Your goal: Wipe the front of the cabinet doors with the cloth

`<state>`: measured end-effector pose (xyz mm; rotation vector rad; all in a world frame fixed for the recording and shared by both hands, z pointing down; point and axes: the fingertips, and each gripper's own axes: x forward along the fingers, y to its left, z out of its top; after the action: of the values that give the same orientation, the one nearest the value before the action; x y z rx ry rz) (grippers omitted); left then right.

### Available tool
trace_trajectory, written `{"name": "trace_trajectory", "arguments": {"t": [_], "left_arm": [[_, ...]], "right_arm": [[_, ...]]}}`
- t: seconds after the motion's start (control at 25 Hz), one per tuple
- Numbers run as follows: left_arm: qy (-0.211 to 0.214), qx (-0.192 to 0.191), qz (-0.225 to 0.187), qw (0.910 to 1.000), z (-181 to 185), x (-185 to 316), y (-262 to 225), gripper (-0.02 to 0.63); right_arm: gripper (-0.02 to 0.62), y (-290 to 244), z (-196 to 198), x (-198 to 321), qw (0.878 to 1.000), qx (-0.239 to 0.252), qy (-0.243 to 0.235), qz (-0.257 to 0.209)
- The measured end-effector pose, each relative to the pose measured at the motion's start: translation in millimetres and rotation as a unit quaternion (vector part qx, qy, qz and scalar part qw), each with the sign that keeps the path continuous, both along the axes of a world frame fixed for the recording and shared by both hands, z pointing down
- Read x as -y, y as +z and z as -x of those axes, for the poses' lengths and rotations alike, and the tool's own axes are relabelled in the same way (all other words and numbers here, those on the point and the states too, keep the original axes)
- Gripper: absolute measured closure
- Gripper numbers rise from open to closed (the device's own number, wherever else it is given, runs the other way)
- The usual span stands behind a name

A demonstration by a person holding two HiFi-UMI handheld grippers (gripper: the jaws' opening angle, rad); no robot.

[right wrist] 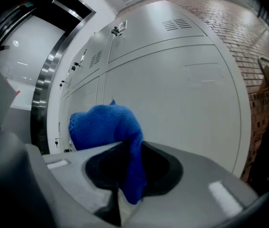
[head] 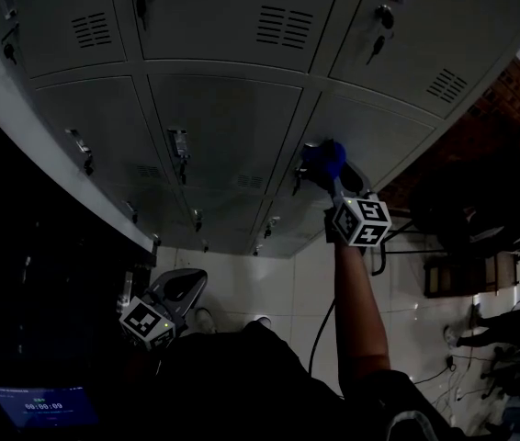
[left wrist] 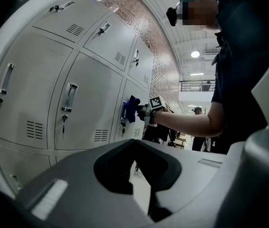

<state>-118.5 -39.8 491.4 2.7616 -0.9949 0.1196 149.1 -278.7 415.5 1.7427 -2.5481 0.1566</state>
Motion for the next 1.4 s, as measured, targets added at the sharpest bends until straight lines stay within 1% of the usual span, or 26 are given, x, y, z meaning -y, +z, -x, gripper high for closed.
{"name": "trace_trajectory", "arguments": {"t": [0.16,0.44,0.64,0.92,1.2,1.32,1.4], "left_arm": [[0.009,0.001,-0.003,1.0000,-7.9,2.8,2.2,0.606],[0.014,0.002,0.001,0.9999,-18.1,7.0,3.8,0.606],[0.023,-0.001,0.004,0.9997,-32.0,9.3,2.6,0.606],[0.028,-0.004,0.005,0.9996,-42.2,10.2,0.3,0.606],[0.029,-0.002,0.006,0.9996,-41.3,6.1,2.0,0.606],[0.030,-0.003,0.006,0.9995,-38.1,3.2,1.5,0.606],[0.029,-0.002,0.007,0.9995,-33.6,2.0,2.3,0.606]], "right_arm": [[0.526,4.5,-26.0,-0.9,1.000,-0.008,0.024,0.000],[0.526,11.2,-84.6,-4.5,0.998,-0.017,0.066,0.007],[0.526,16.6,-131.3,-7.7,0.993,-0.016,0.116,0.009],[0.526,24.2,-180.1,-12.6,0.986,-0.013,0.166,0.015],[0.526,26.6,-188.9,-16.2,0.983,0.001,0.182,0.016],[0.526,22.6,-180.1,-24.9,0.984,0.017,0.179,0.011],[0.526,18.3,-164.6,-31.9,0.985,0.025,0.168,0.004]]}}
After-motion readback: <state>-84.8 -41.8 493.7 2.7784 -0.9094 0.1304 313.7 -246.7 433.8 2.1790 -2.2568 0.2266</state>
